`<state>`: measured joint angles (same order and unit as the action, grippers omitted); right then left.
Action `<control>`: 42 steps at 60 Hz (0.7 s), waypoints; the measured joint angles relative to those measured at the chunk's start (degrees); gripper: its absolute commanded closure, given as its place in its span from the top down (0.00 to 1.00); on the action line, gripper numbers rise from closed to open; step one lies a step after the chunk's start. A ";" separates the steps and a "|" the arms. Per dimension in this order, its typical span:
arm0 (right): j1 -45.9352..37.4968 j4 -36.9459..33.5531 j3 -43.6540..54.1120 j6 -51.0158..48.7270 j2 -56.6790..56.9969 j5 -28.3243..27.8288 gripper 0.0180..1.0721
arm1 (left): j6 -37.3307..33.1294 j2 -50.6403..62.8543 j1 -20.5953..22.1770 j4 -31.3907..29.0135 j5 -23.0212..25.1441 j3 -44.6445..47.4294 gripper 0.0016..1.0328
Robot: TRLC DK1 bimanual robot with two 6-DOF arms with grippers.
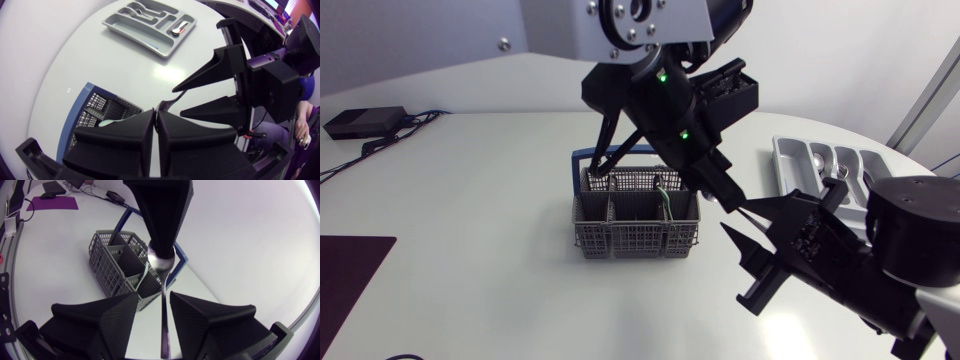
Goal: Sort the cutlery from the basket into the organizer compartments.
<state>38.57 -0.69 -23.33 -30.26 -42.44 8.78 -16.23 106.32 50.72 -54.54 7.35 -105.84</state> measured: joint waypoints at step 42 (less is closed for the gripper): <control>-0.35 1.95 -1.14 -2.58 -4.46 1.92 0.06 | 1.51 1.75 0.00 -1.14 0.33 -1.16 0.03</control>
<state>38.22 1.26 -24.47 -32.84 -46.89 10.70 -14.72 108.07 50.72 -55.68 7.68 -107.00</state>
